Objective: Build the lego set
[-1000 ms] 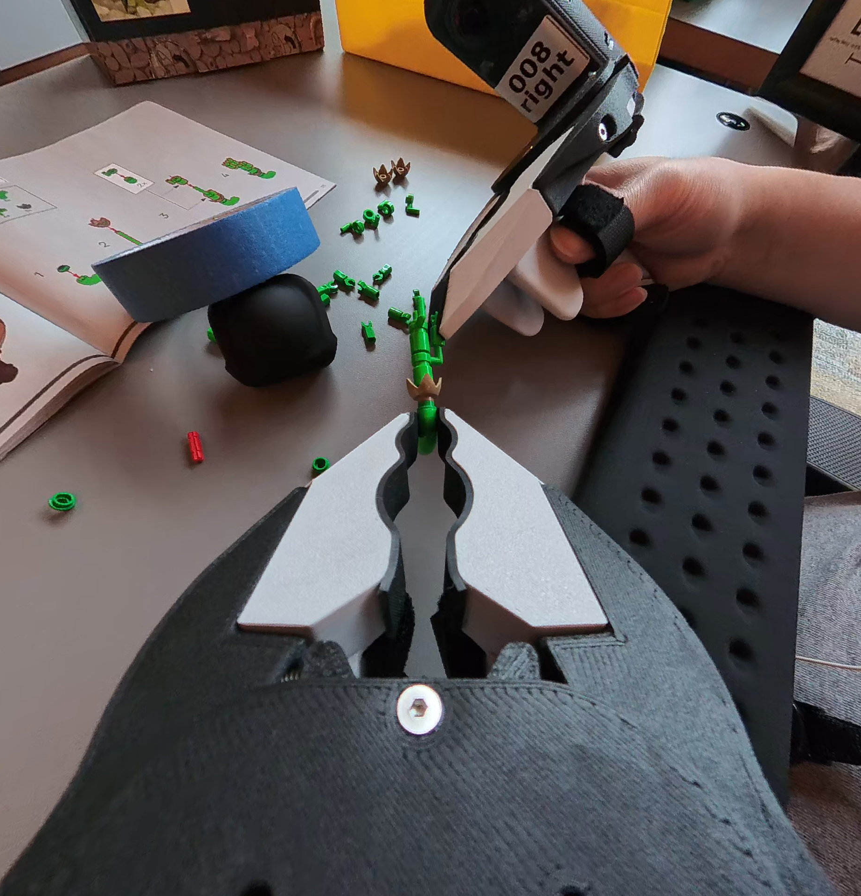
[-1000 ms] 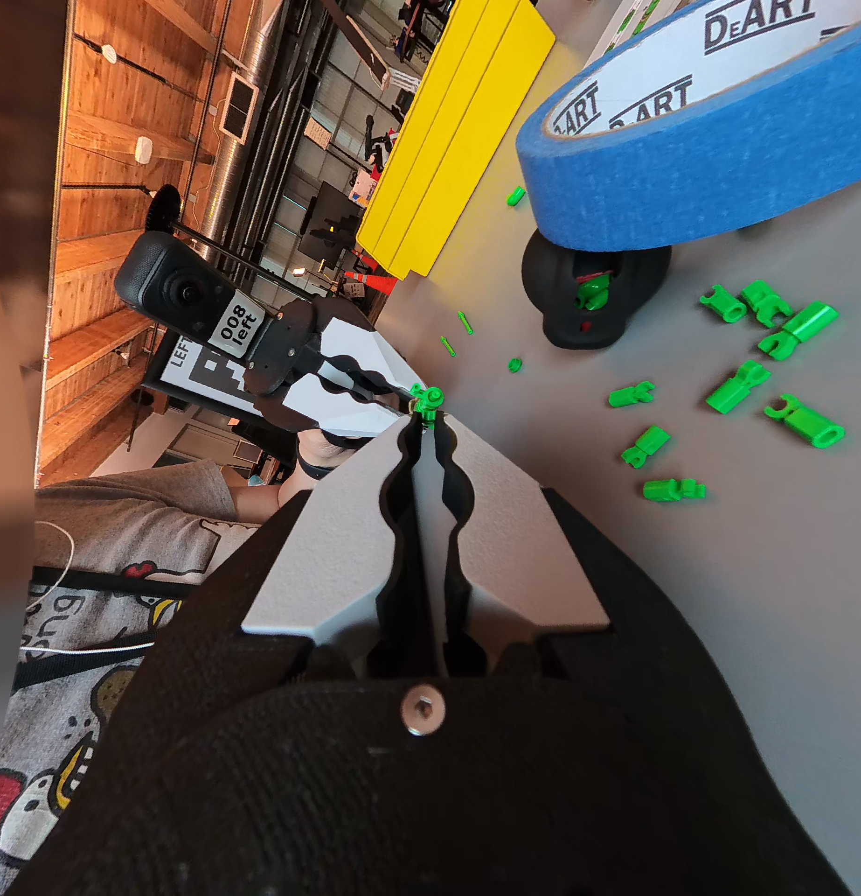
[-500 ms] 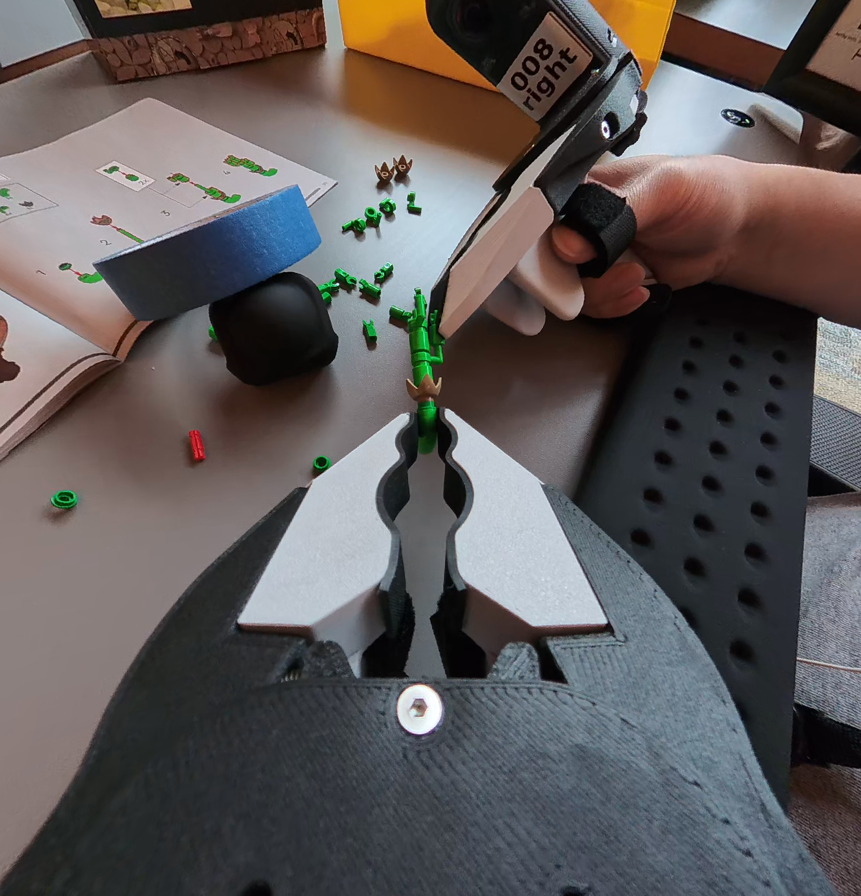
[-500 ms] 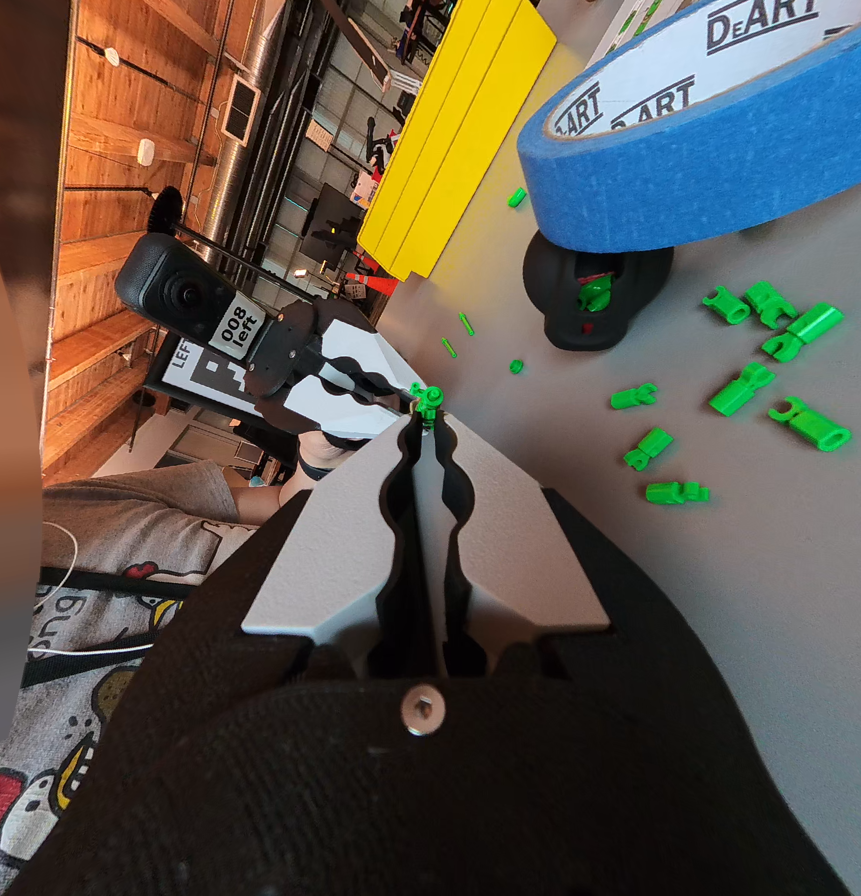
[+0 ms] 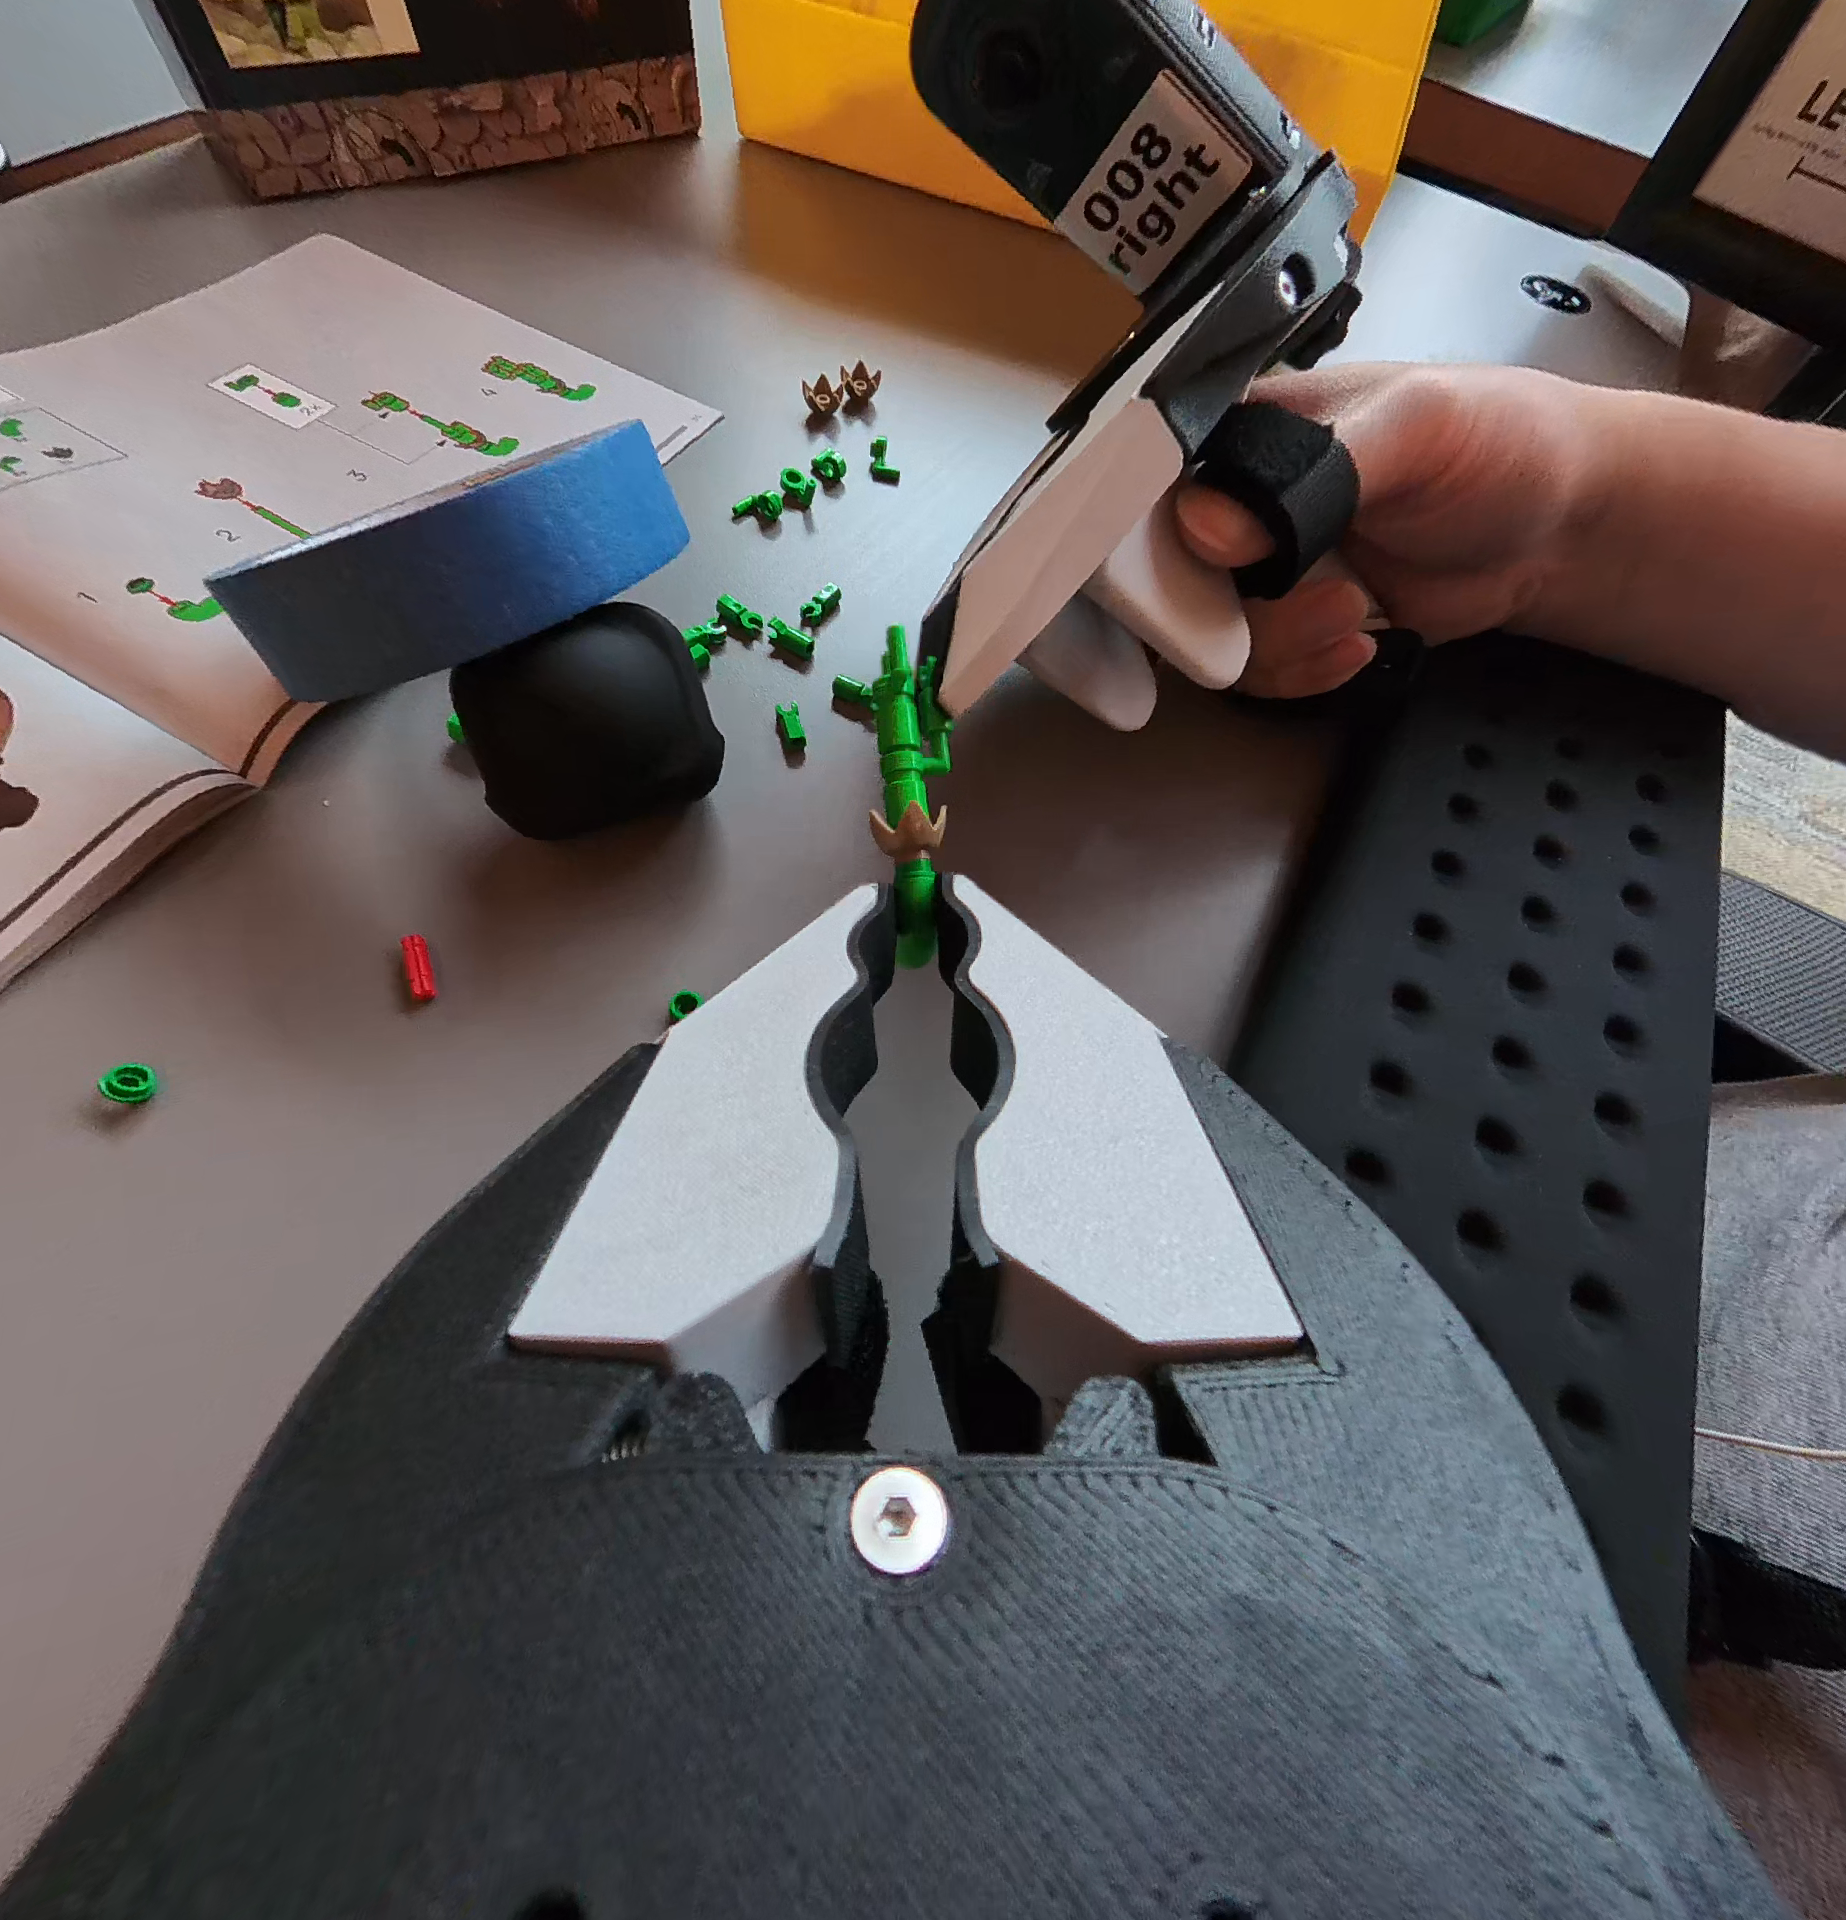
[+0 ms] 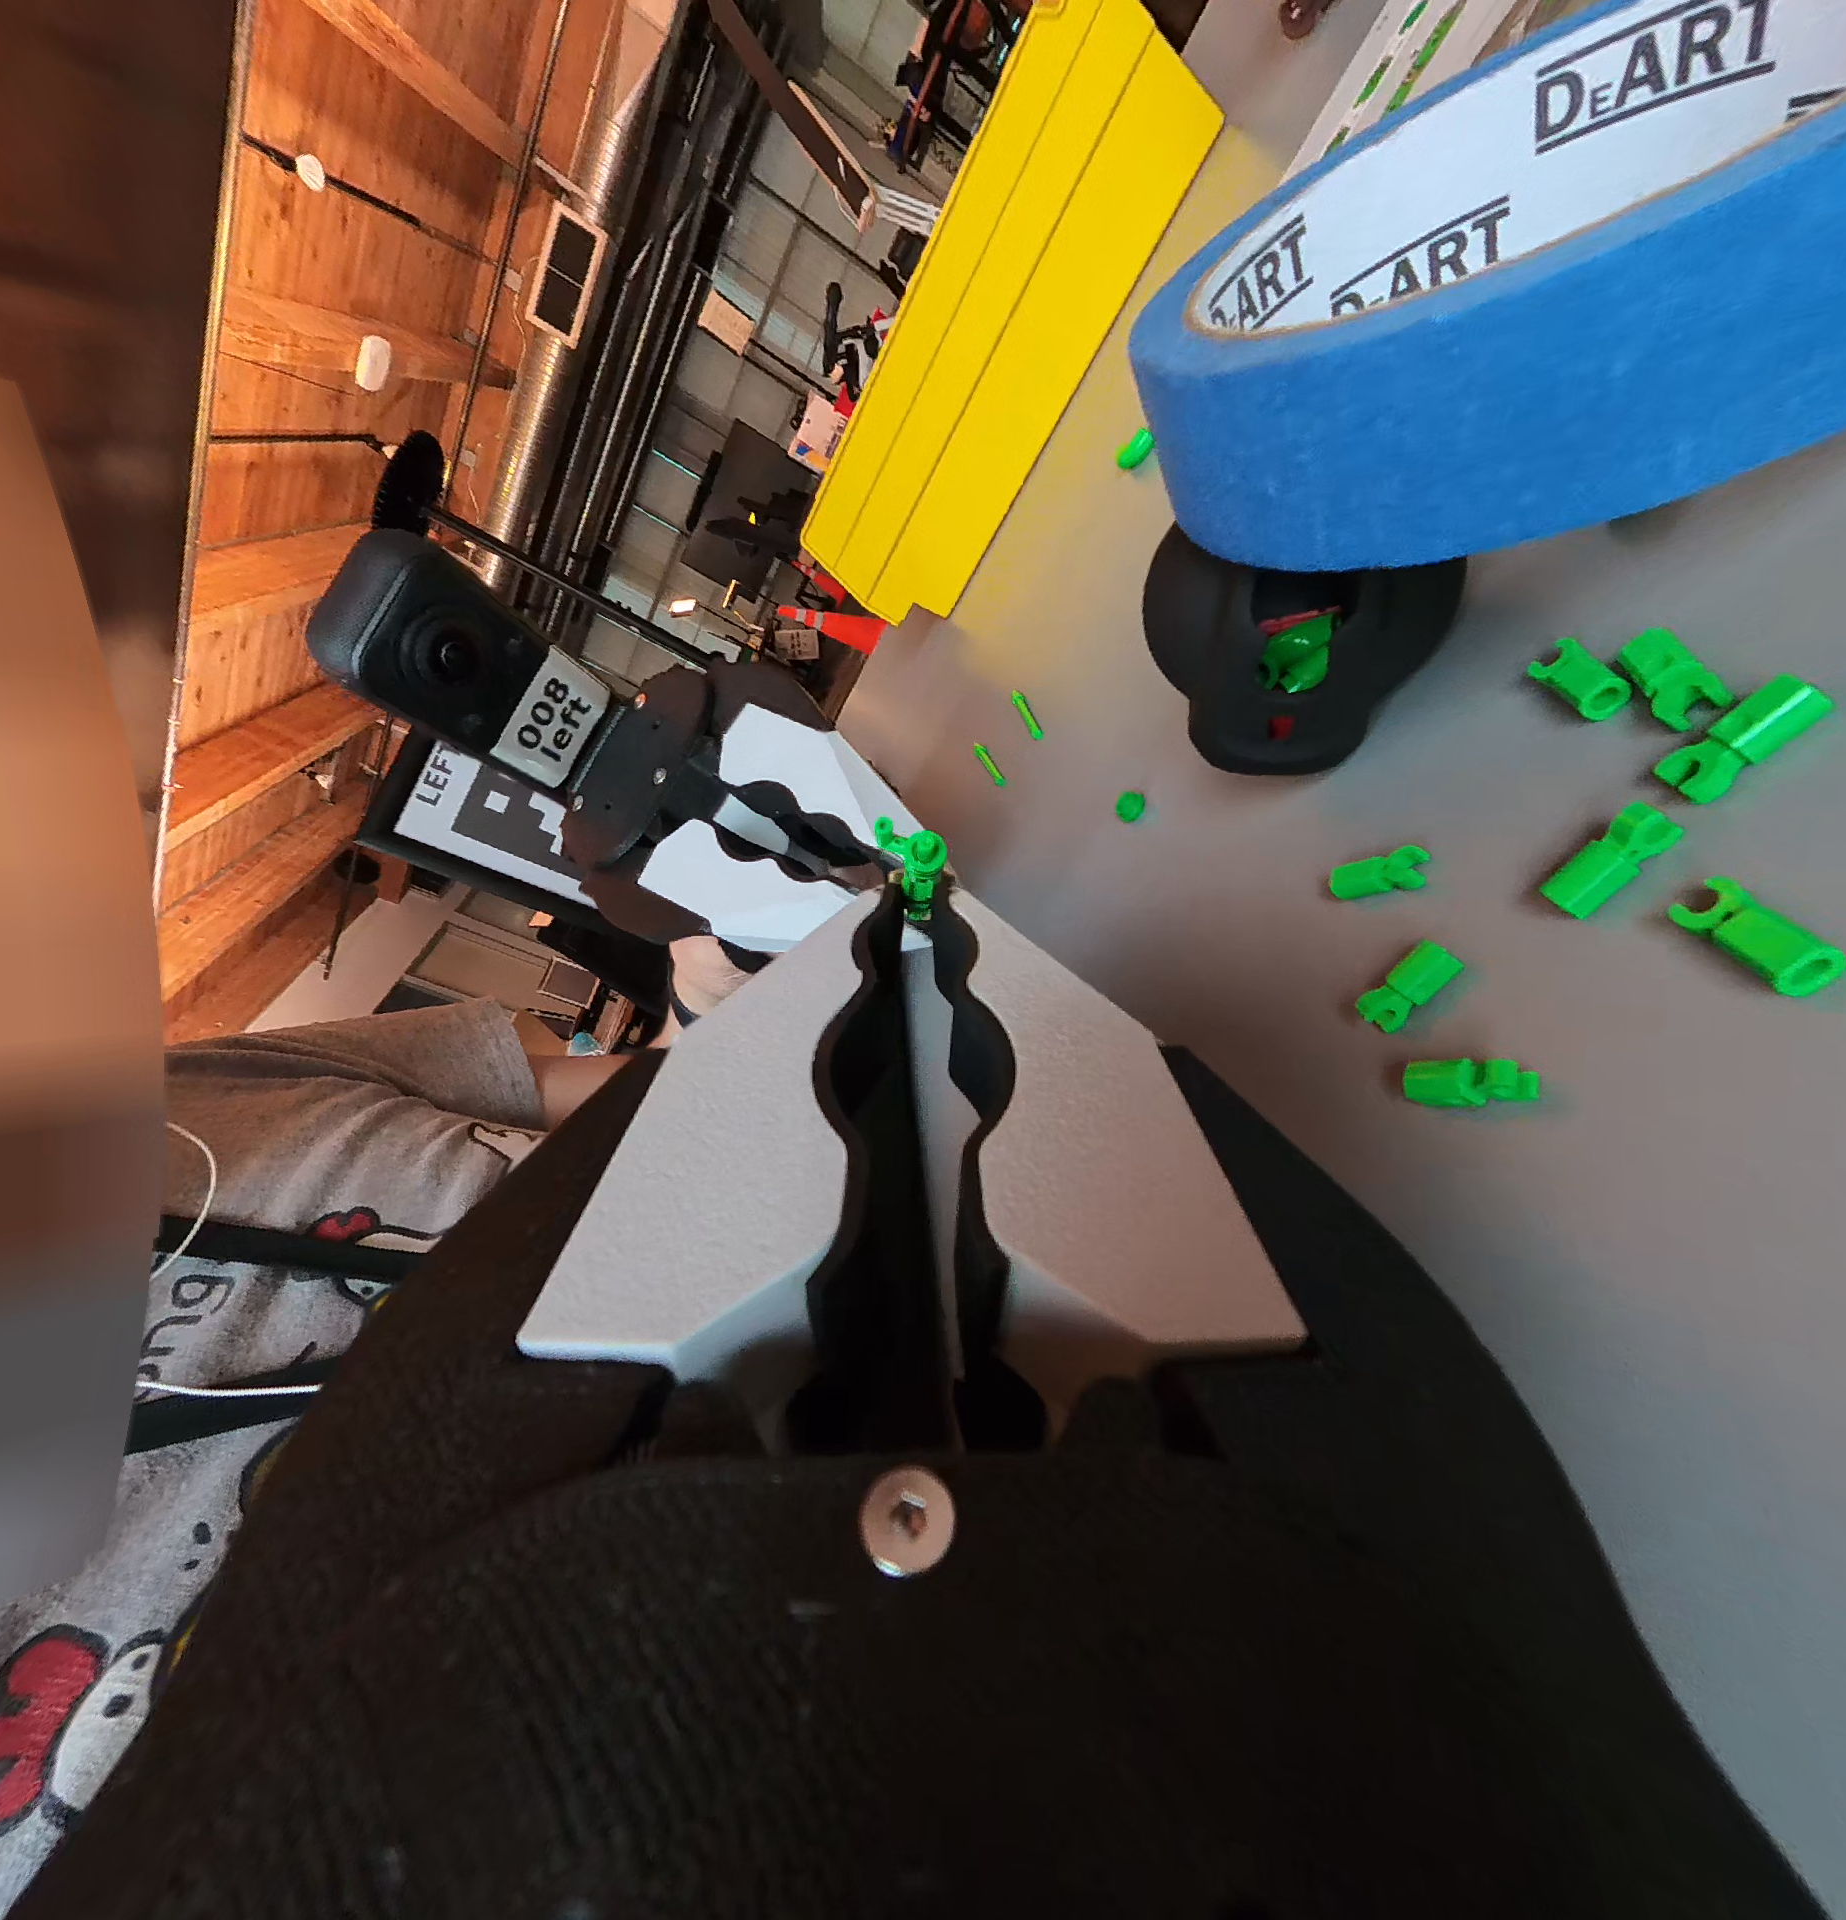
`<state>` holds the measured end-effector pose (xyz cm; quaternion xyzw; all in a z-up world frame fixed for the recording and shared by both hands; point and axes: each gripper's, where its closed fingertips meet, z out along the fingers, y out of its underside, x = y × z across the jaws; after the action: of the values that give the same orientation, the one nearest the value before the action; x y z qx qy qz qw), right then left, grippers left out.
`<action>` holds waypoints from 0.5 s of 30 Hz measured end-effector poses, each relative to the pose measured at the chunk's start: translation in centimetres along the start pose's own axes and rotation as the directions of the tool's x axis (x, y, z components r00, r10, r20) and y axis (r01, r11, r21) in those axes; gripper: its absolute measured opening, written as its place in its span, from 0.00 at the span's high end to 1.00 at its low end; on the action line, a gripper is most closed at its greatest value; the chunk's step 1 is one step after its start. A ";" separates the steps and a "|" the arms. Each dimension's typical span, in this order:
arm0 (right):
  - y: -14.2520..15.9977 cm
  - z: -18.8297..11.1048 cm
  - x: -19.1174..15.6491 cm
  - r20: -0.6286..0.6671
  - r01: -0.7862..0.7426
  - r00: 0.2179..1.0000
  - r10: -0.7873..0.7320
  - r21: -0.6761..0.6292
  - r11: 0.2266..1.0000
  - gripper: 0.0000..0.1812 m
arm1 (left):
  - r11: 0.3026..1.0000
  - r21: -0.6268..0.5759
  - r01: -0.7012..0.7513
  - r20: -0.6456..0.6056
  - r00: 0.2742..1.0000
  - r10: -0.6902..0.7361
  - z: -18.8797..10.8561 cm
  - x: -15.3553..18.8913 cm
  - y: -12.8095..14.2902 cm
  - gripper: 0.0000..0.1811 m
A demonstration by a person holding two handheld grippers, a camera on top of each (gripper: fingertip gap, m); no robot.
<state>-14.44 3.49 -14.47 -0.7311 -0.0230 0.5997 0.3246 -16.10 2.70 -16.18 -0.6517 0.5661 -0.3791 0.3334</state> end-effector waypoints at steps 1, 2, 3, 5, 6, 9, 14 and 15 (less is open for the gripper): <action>0.0 0.0 0.0 -0.004 0.009 1.000 -0.009 0.002 1.000 0.99 | 1.000 0.004 0.006 -0.003 1.000 -0.006 0.0 0.0 0.0 0.97; -0.1 0.0 0.0 -0.012 0.022 1.000 -0.022 0.003 1.000 0.98 | 1.000 0.008 0.010 -0.004 1.000 -0.010 0.0 0.0 -0.1 0.97; -0.1 0.1 0.0 -0.016 0.036 0.999 -0.035 0.003 0.999 0.98 | 1.000 0.015 0.012 -0.009 1.000 -0.012 -0.1 0.0 -0.2 0.97; -0.1 0.1 0.1 -0.032 0.046 0.998 -0.046 0.005 0.999 0.92 | 1.000 0.024 0.020 -0.014 1.000 -0.020 -0.1 0.0 -0.3 0.97; -0.3 0.0 0.2 -0.036 0.051 0.998 -0.050 0.012 0.999 0.90 | 0.999 0.026 0.026 -0.014 1.000 -0.026 -0.2 -0.1 -0.3 0.97; -1.0 -0.3 -0.3 -0.032 0.090 0.996 -0.088 0.052 0.995 0.86 | 0.997 0.044 0.057 -0.021 0.998 -0.056 -0.3 -0.3 -0.5 0.97; -2.3 -0.8 -1.1 -0.184 0.416 0.899 -0.397 0.078 0.906 0.75 | 0.987 0.085 0.135 -0.040 0.990 -0.132 -0.7 -0.8 -1.0 0.97; -2.5 -0.9 -1.2 -0.241 0.513 0.840 -0.486 0.059 0.857 0.74 | 0.983 0.097 0.153 -0.045 0.988 -0.149 -0.8 -0.9 -1.2 0.97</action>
<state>-13.11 4.57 -12.10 -0.7396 -0.1409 0.4110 0.5141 -16.25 3.77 -14.83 -0.6680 0.5014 -0.4432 0.3254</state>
